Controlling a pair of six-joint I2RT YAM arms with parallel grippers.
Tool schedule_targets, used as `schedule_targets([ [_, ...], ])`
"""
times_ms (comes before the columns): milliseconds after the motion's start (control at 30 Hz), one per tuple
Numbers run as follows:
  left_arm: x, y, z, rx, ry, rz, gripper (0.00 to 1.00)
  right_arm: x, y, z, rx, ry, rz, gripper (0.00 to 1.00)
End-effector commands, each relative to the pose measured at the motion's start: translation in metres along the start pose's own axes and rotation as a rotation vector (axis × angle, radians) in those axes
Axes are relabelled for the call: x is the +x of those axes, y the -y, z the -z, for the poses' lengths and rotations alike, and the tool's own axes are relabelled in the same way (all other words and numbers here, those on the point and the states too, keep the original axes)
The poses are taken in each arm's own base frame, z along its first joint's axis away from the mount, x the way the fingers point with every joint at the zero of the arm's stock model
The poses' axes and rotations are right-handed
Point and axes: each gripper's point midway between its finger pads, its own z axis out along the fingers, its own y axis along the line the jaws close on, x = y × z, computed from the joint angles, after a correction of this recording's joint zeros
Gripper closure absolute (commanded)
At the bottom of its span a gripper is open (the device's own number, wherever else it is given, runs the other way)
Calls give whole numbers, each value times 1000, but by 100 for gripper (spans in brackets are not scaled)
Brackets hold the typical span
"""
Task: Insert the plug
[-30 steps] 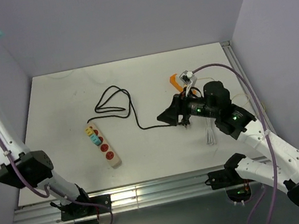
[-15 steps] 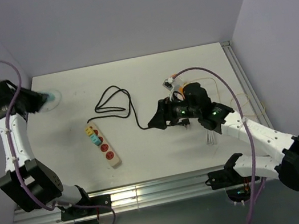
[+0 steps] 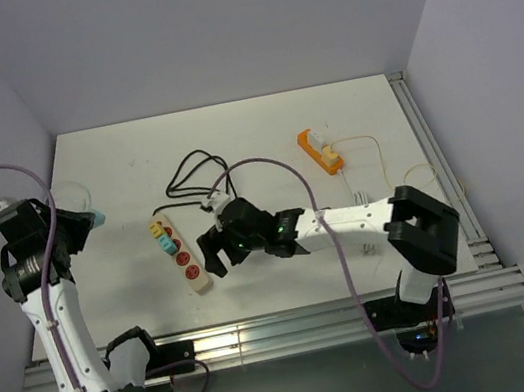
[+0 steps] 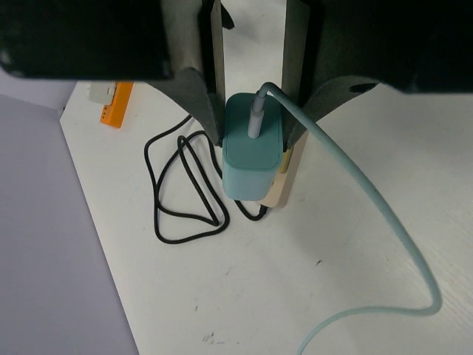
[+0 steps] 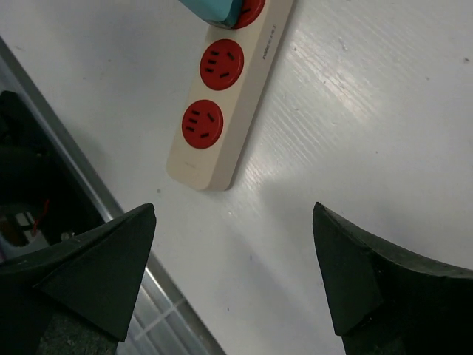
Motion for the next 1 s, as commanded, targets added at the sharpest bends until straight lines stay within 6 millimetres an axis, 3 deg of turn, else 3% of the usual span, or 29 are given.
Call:
schedule_targets([
  [0, 17, -18, 3, -36, -13, 31, 100, -25, -14, -20, 48, 85, 78, 7],
  [33, 22, -18, 2, -31, -28, 34, 100, -31, -21, -26, 45, 91, 84, 7],
  [133, 38, -22, -3, -28, -89, 12, 100, -21, -34, -48, 48, 63, 109, 7],
  [333, 44, -27, -10, -48, -118, -28, 100, -8, -49, -66, 56, 10, 126, 8],
  [533, 50, -14, -18, -42, -196, -65, 100, 13, -44, -80, 130, -43, 162, 9],
  [767, 62, 7, -19, 0, -241, -142, 100, 36, -22, -87, 208, -90, 172, 12],
  [967, 92, 21, -20, 0, -319, -202, 100, 43, -14, -88, 227, -82, 156, 26],
])
